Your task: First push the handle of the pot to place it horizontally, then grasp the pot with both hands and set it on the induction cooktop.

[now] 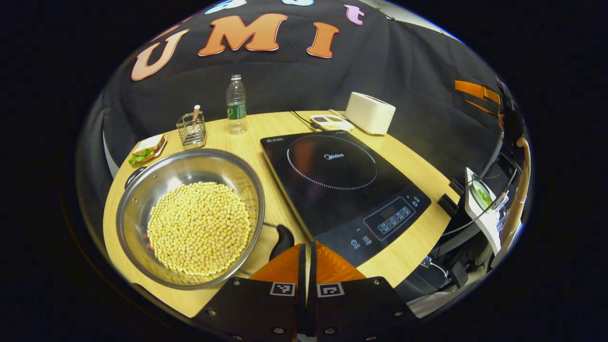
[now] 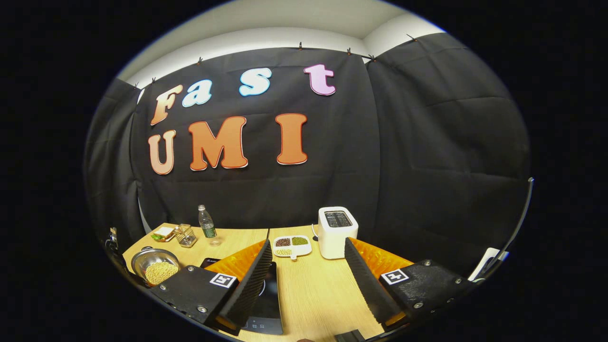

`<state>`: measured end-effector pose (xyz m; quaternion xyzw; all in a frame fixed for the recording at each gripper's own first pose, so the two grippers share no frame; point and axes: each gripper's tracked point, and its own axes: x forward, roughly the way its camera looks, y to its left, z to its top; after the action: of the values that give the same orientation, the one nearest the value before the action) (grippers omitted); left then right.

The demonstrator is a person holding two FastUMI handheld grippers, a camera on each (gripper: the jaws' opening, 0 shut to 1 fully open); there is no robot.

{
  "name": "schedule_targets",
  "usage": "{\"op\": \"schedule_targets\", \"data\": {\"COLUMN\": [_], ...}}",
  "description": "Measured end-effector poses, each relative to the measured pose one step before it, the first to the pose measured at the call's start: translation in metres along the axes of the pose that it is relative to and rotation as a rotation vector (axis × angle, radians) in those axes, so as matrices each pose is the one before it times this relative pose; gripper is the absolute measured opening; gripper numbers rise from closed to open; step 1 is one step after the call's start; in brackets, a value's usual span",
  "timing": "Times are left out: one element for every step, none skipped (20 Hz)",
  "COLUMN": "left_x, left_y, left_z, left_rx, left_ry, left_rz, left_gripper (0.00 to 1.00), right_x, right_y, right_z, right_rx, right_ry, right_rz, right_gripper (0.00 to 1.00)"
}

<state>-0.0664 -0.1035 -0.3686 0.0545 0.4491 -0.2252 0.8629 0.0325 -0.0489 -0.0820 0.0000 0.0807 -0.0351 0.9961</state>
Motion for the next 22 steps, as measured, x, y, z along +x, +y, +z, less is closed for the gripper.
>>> {"op": "schedule_targets", "data": {"left_x": [-0.00591, -0.00509, -0.00474, -0.00368, -0.00388, -0.00126, -0.00146, -0.00012, 0.00125, 0.00322, 0.00174, 0.00317, 0.00343, 0.00457, 0.00424, 0.00357, 0.00376, 0.00584, 0.00515, 0.00355, 0.00403, 0.00228], "left_y": [0.0037, 0.00296, 0.00253, 0.00281, 0.00335, 0.00412, 0.00503, 0.00668, 0.01006, 0.00181, -0.00227, -0.00208, -0.00072, -0.00119, -0.00099, -0.00101, -0.00142, -0.00105, -0.00046, -0.00026, -0.00101, -0.00081], "left_z": [-0.00383, -0.00437, -0.00178, -0.00318, -0.00184, -0.00374, -0.00368, -0.00233, -0.00191, -0.00112, 0.00201, 0.00232, 0.00329, 0.00344, 0.00349, 0.00358, 0.00389, 0.00409, 0.005, 0.00231, 0.00402, 0.00273], "left_rx": [-0.00088, 0.00014, 0.00069, 0.00326, 0.00724, 0.01059, 0.01053, 0.01311, 0.00928, -0.01598, -0.02797, -0.01118, -0.00125, 0.00227, 0.00556, 0.00314, 0.00041, -0.00369, -0.00636, -0.00692, -0.00512, -0.00374], "left_ry": [0.00529, 0.00283, 0.00194, 0.00329, 0.00406, 0.00831, 0.00931, 0.00475, 0.00511, 0.00385, -0.00684, -0.00444, -0.00553, -0.00129, -0.00146, -0.00117, -0.00161, -0.00145, -0.00052, -0.00022, 0.00087, 0.00069], "left_rz": [0.00772, 0.00675, 0.00623, 0.00801, 0.01072, 0.01278, 0.01628, 0.02602, 0.03203, 0.00475, -0.01035, -0.01033, -0.00517, -0.00375, -0.00372, -0.00345, -0.00483, -0.0064, -0.00751, -0.0059, -0.00592, -0.00457], "left_gripper": [0.02, 0.02, 0.02, 0.02, 0.02, 0.02, 0.02, 0.02, 0.02, 0.02, 0.02, 0.02, 0.02, 0.02, 0.02, 0.02, 0.02, 0.02, 0.02, 0.02, 0.02, 0.02], "right_x": [0.00007, -0.00007, 0.00044, -0.00008, -0.00088, -0.00058, -0.00048, -0.00047, -0.00005, 0.00045, -0.00028, -0.00002, 0.001, 0.00027, 0.00042, -0.00014, 0.00057, 0.00006, 0.00085, 0.00183, 0.00136, 0.00132], "right_y": [0.00175, 0.00168, 0.00137, 0.00142, 0.0013, 0.00089, 0.00095, -0.00016, -0.00024, -0.00021, 0.00071, 0.00078, 0.00011, -0.00045, -0.00067, -0.00081, -0.00031, -0.0001, -0.00186, -0.00181, -0.0023, -0.00214], "right_z": [-0.00109, -0.00123, -0.00098, 0.00009, -0.00092, 0.00004, -0.00096, -0.0004, 0.00058, 0.0, 0.00008, 0.00071, -0.00081, -0.00065, -0.00018, -0.00052, -0.00084, -0.00042, -0.00067, -0.0014, -0.00103, -0.00191], "right_rx": [0.00342, -0.00054, -0.00244, -0.00304, -0.00184, -0.00126, -0.00173, -0.0013, 0.0003, 0.0033, 0.00487, 0.00354, -0.00147, -0.00618, -0.00658, -0.00503, -0.00178, 0.00009, 0.00118, 0.00106, 0.00125, 0.00188], "right_ry": [0.00196, 0.00189, 0.00091, -0.00024, 0.00068, 0.00087, 0.00049, 0.00041, -0.00124, 0.00039, 0.00131, 0.00052, 0.00129, 0.00138, 0.00071, 0.00163, 0.00244, 0.00262, 0.00266, 0.00285, 0.00338, 0.00359], "right_rz": [0.00618, 0.00401, 0.00242, 0.00317, 0.00282, 0.0025, 0.00112, -0.00032, -0.00027, -0.00058, 0.0014, 0.00081, -0.00115, -0.00318, -0.00346, -0.00156, -0.00055, -0.00014, -0.00158, -0.00324, -0.00393, -0.0031], "right_gripper": [0.95, 0.95, 0.95, 0.95, 0.95, 0.95, 0.95, 0.95, 0.95, 0.95, 0.95, 0.95, 0.95, 0.95, 0.95, 0.95, 0.95, 0.95, 0.95, 0.95, 0.95, 0.95]}}
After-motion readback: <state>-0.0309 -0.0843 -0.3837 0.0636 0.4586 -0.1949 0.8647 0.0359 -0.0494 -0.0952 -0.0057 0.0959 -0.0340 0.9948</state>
